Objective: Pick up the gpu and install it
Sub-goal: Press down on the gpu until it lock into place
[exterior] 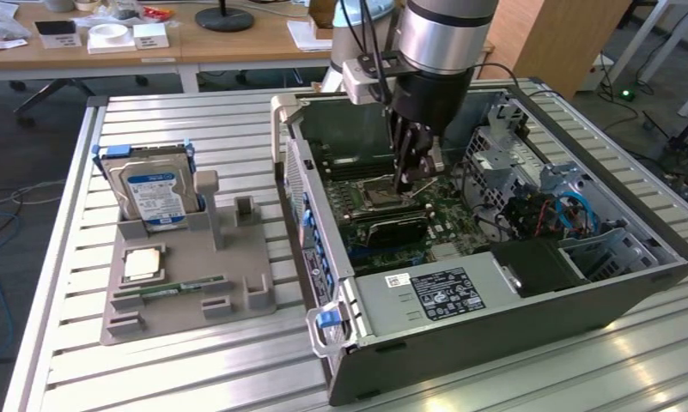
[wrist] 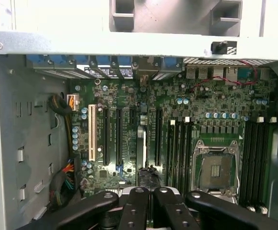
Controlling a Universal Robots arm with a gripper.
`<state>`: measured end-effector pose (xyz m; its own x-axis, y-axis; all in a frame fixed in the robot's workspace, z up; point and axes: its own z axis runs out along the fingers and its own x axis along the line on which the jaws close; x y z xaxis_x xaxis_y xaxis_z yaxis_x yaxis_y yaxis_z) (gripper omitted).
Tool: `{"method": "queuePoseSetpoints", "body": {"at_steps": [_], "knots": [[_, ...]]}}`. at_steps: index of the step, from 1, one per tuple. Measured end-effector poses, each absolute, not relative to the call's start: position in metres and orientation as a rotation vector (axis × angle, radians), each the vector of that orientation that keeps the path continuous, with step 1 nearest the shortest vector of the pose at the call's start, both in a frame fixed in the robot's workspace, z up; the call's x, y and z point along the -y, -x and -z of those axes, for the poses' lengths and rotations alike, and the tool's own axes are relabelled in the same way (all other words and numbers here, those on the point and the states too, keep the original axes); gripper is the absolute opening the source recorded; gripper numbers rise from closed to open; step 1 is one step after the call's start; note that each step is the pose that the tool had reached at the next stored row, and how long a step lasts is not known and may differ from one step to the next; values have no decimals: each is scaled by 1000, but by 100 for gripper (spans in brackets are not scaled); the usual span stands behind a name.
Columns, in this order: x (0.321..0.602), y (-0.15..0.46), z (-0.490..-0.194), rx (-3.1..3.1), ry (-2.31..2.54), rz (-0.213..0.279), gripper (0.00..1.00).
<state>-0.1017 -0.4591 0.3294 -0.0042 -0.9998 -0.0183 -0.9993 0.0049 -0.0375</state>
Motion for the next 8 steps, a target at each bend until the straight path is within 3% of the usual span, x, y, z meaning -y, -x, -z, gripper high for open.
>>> {"method": "queuePoseSetpoints", "body": {"at_steps": [8], "knots": [[459,102,-316,-2198,2189,21,11]]}}
